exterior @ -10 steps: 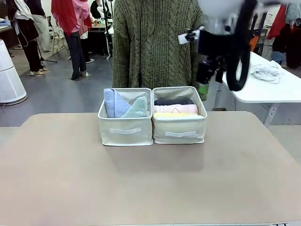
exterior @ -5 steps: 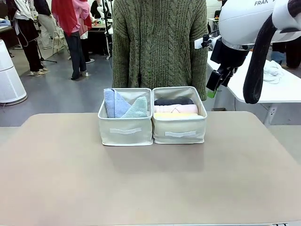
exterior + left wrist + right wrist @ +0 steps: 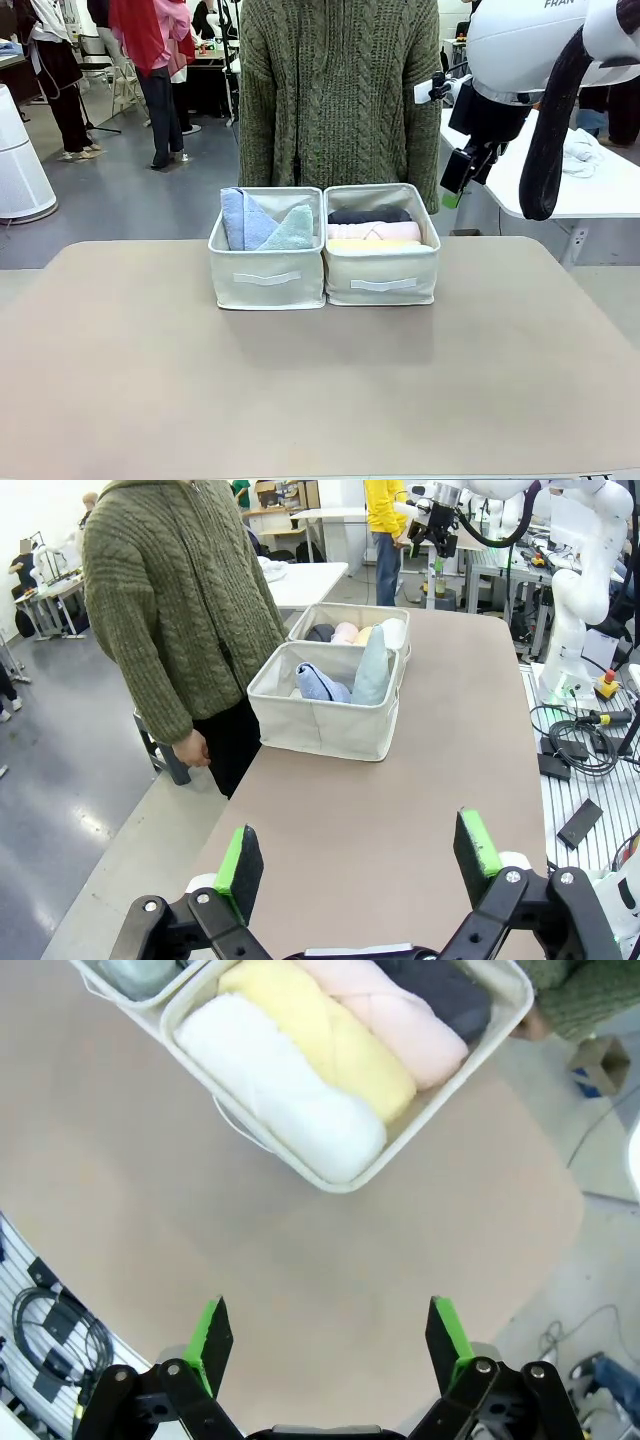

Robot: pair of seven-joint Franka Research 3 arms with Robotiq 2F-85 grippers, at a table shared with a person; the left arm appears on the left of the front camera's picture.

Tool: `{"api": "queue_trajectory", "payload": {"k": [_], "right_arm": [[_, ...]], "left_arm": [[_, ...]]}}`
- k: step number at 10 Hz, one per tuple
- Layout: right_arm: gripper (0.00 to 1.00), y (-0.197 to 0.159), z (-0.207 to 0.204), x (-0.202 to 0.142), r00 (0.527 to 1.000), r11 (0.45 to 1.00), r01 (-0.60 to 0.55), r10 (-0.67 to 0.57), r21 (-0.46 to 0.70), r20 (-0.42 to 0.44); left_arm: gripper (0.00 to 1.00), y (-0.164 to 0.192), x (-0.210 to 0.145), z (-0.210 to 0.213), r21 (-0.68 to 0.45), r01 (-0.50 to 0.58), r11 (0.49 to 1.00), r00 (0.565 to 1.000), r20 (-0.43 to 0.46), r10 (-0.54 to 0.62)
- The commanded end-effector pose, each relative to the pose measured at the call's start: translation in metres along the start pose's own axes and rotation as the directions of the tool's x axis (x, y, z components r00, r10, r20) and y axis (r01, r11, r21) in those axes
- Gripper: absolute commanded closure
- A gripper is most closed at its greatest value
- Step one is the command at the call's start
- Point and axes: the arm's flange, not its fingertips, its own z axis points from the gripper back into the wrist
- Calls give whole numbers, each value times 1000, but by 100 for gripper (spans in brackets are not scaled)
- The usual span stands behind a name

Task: Sort the towels based on their folding style.
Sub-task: Pick up another triangle-folded towel from the table and place it in the left Fabric basket.

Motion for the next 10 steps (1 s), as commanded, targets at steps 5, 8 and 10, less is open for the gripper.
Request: {"api": "queue_trajectory", "payload": {"k": [5,8,10], "right_arm": [[0,-149,73,-123,809,797,-497,282,344,516],[0,-201,67,-216,719,653,-626,271,427,639],[0,-218,67,-269,626,661,-674,274,330,730]], "left_arm": [[0,-3,1,-1,1,-5,1000,1000,-15,5],[0,-3,1,-1,1,-5,1000,1000,-15,5],[0,-3,1,-1,1,-5,1000,1000,-15,5]]}}
